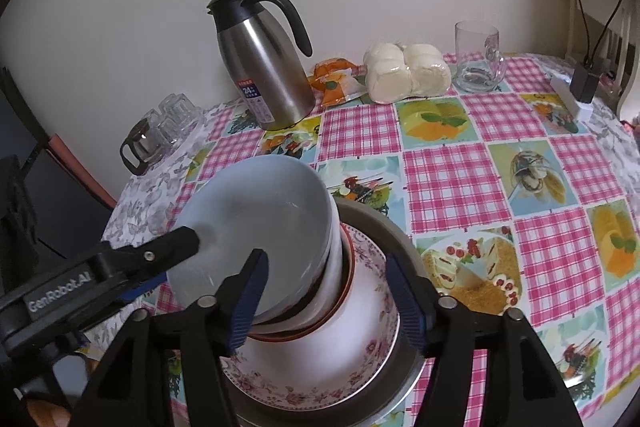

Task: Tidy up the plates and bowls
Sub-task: 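Open both tools and pull them back from the stack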

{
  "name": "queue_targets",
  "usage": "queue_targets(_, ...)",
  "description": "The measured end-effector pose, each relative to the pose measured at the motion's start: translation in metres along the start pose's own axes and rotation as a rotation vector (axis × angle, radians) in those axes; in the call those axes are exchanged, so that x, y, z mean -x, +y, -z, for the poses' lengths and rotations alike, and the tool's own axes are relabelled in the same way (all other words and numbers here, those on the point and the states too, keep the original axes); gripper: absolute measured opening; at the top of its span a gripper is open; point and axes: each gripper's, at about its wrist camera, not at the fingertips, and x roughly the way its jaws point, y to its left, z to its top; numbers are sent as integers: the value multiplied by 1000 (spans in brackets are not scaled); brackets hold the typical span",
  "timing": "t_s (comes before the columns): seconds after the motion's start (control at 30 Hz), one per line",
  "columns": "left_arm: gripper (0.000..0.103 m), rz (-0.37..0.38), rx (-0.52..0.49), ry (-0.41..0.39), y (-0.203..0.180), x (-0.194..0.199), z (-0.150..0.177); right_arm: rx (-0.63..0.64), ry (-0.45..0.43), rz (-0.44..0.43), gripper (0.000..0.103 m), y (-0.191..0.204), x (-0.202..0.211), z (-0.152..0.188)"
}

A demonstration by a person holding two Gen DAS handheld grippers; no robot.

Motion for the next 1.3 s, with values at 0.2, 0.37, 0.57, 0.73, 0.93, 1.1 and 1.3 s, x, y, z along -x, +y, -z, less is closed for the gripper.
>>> queue_targets(0.2, 78, -95, -50, -51, -3, 14, -3, 21, -19, 28, 81, 2, 5, -2)
queue_targets(0.37, 87, -148, -50, -88, 5, 20, -6, 17, -21, 38, 90, 0, 6, -3)
queue_targets(0.57, 96, -195, -59, -112, 11, 22, -4, 13, -33, 48, 102, -2, 9, -3)
queue_targets(0.73, 98, -225, -66, -122, 14, 25, -1, 15, -42, 56, 103, -4, 14, -3)
queue_targets(0.93, 99, -245, -98, -122, 12, 26, 7, 21, -64, 70, 103, -6, 26, 1)
queue_targets(1.1, 99, -260, -128, -133, 10, 30, 13, 36, -80, 82, 103, -5, 37, 13)
queue_targets(1.3, 99, -287, -150, -163, 9, 40, 22, 61, -100, 86, 103, 1, 49, 28)
